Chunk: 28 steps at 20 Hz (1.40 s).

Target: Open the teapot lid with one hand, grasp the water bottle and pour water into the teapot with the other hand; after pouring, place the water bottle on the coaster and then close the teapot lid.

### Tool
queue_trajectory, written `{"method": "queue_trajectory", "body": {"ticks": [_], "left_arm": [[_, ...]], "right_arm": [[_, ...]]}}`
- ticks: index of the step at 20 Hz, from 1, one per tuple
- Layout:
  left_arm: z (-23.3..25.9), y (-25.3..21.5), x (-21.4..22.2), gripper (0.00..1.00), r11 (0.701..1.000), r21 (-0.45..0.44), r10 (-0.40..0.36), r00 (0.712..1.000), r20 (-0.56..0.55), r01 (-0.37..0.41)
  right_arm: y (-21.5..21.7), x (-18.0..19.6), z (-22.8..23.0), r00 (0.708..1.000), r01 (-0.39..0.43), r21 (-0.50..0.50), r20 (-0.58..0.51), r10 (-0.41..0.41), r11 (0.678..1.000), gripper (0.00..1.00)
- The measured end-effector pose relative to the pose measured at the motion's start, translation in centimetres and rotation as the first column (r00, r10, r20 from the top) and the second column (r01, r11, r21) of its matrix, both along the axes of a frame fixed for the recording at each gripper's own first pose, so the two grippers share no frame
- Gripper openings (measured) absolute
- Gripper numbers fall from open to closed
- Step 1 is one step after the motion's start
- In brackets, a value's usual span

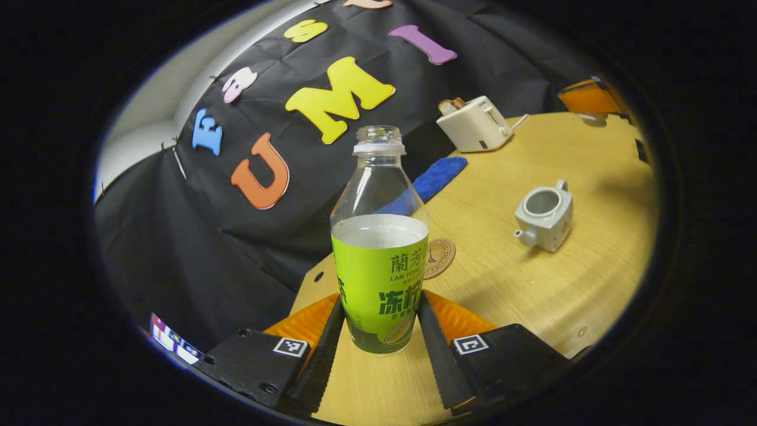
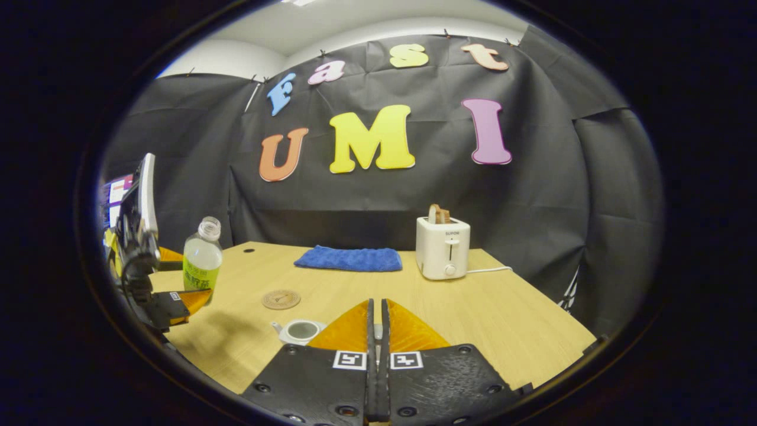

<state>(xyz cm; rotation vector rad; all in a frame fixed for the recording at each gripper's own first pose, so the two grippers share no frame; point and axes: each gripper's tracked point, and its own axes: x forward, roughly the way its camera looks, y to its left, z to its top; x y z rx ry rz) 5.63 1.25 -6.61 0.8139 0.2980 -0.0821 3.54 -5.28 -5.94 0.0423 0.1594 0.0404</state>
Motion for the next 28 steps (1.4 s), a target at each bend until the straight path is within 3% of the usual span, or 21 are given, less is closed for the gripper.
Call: {"method": "queue_trajectory", "body": {"ticks": [3,7,13,17,23,24,26,27,28], "left_arm": [[0.4,0.2,0.1,0.74,0.975,0.218,-0.032,0.999,-0.01,0.034],[-0.6,-0.2,0.0,0.73,0.915,0.394,-0.063,0.996,-0.07,0.086],[-0.4,-1.4,0.8,0.72,0.827,0.547,-0.083,0.99,-0.112,0.131],[-0.1,-2.9,1.2,0.72,0.767,0.616,-0.123,0.984,-0.128,0.177],[0.6,-3.7,1.5,0.72,0.693,0.694,-0.121,0.981,-0.155,0.195],[0.6,-3.7,1.5,0.72,0.676,0.709,-0.12,0.98,-0.16,0.199],[2.2,-4.1,2.0,0.73,0.594,0.784,-0.132,0.983,-0.129,0.183],[3.2,-3.9,2.4,0.72,0.573,0.802,-0.128,0.985,-0.113,0.167],[3.2,-3.7,2.6,0.72,0.579,0.797,-0.124,0.985,-0.12,0.17]], "right_arm": [[-1.0,-0.2,0.0,1.0,0.003,0.009,0.004,-0.003,1.0,0.0],[-2.2,-0.5,-0.5,1.0,0.008,0.019,0.0,-0.008,1.0,0.0],[-3.7,-0.9,-1.1,1.0,0.018,0.032,-0.007,-0.018,0.999,0.0],[-4.1,-1.0,-1.4,1.0,0.021,0.035,-0.016,-0.02,0.999,0.0],[-4.5,-1.1,-1.0,1.0,0.028,0.025,-0.004,-0.028,0.999,0.0],[-4.5,-1.1,-1.0,1.0,0.026,0.024,-0.005,-0.026,0.999,0.0],[-4.6,-1.2,-1.1,1.0,0.025,0.023,-0.006,-0.025,0.999,0.0],[-4.5,-1.2,-1.1,1.0,0.024,0.023,-0.007,-0.024,0.999,0.0],[-4.6,-1.1,-1.1,1.0,0.026,0.023,-0.005,-0.025,0.999,0.0]]}}
